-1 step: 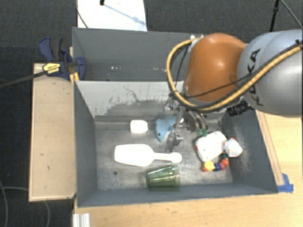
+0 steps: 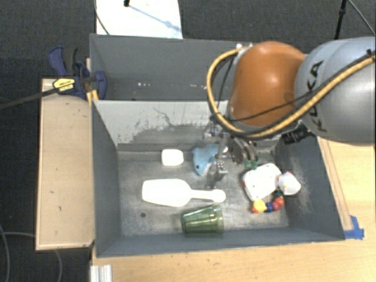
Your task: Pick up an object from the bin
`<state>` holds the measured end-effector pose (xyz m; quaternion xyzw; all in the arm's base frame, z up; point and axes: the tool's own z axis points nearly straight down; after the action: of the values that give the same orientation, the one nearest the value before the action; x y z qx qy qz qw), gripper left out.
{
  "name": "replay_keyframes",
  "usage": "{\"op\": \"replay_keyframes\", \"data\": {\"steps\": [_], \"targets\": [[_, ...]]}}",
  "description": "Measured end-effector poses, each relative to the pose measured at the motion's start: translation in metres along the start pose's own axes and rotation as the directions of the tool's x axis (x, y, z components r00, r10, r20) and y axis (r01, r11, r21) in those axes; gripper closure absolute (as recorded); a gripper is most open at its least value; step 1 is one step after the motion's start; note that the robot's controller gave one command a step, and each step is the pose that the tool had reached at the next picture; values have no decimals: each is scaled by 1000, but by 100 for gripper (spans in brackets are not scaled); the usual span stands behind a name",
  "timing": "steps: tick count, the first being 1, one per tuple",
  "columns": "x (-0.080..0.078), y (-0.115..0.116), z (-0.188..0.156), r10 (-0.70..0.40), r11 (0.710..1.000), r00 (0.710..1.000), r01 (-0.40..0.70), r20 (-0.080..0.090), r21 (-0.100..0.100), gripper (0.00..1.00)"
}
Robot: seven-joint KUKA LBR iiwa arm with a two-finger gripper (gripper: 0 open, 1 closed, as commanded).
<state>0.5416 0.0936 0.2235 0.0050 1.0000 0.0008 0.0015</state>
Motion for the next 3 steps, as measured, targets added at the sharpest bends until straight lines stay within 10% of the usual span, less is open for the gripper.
{"op": "replay_keyframes", "data": {"steps": [2, 3], "targets": [[20, 27, 111, -28, 1000, 1000, 28, -5, 1, 0], [13, 21, 75, 71, 997, 997, -71, 1, 0, 0]]}}
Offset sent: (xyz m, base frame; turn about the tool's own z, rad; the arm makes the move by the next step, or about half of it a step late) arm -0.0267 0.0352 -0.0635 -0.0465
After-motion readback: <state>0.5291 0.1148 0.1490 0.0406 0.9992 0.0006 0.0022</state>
